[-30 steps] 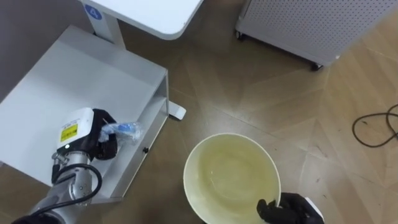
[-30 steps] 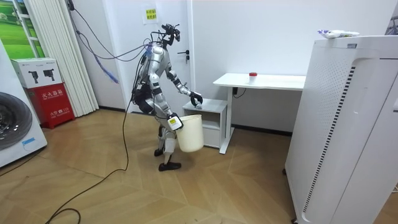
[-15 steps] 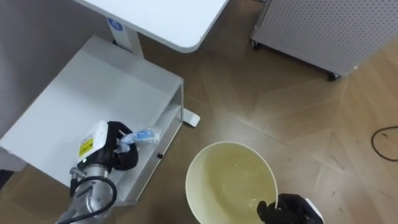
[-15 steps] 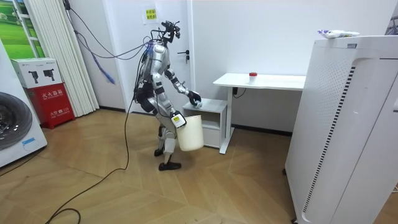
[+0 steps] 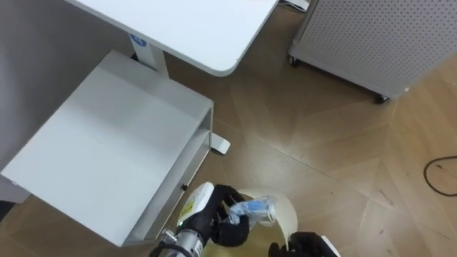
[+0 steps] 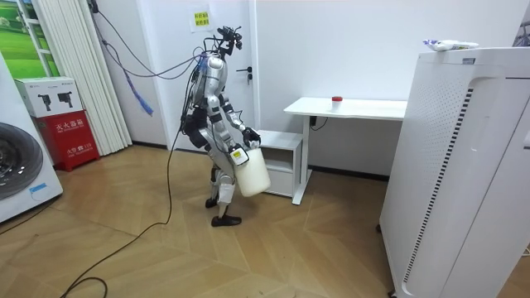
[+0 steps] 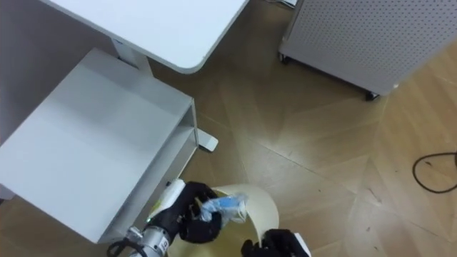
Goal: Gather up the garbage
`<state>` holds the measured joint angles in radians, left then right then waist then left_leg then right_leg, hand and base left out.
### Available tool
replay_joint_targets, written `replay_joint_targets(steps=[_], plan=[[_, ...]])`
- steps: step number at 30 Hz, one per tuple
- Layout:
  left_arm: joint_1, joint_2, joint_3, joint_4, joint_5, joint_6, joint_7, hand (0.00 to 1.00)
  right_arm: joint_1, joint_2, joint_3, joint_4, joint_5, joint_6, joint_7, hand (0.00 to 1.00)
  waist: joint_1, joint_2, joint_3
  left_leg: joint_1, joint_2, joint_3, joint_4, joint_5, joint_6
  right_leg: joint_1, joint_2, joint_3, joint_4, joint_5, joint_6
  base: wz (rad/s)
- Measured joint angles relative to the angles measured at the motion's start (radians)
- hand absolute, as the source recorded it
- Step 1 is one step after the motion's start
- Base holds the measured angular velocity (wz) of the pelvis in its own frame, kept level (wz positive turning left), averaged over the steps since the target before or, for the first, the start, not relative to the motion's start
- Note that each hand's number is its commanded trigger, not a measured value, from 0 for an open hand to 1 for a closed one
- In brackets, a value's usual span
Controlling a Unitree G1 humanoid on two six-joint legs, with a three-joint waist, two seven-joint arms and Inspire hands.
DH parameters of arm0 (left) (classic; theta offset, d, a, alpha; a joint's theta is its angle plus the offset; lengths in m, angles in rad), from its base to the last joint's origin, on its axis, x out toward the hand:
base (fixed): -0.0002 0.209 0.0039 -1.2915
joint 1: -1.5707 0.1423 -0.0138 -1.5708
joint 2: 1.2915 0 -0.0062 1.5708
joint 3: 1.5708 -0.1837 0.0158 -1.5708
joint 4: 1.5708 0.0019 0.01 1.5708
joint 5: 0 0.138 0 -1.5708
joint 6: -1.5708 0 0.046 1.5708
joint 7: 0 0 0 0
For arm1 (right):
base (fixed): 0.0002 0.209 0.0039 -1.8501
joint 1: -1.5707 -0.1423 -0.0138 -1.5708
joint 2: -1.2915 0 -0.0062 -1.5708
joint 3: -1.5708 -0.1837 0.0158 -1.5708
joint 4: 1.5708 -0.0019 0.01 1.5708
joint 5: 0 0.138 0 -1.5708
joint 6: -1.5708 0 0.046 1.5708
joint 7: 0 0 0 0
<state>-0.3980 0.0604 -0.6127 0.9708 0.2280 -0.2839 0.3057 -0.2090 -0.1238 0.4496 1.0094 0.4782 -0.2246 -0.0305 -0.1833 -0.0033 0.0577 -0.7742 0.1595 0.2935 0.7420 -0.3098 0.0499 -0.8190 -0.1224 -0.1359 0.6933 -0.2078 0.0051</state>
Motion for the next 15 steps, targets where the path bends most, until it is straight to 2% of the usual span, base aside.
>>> replay_joint_targets(steps=[11,15], plan=[[0.024,-0.003,-0.06,0.0,0.001,-0.002,-0.059,1.0,0.004,0.0,0.011,0.0,-0.017,-0.004,-0.002,1.0,-0.002,-0.003,-0.0012,-0.001,0.003,0.002,0.006,0.001,0.001,-0.001,0.001,-0.002,0.002,0.005,-0.005,0.0],[0.035,-0.002,-0.057,-0.008,0.023,-0.005,-0.07,1.0,0.011,0.0,0.01,0.0,-0.017,-0.004,-0.001,1.0,0.0,-0.011,-0.006,-0.001,0.0,0.003,0.002,0.001,0.001,-0.002,0.001,-0.002,0.001,0.005,-0.005,0.0]])
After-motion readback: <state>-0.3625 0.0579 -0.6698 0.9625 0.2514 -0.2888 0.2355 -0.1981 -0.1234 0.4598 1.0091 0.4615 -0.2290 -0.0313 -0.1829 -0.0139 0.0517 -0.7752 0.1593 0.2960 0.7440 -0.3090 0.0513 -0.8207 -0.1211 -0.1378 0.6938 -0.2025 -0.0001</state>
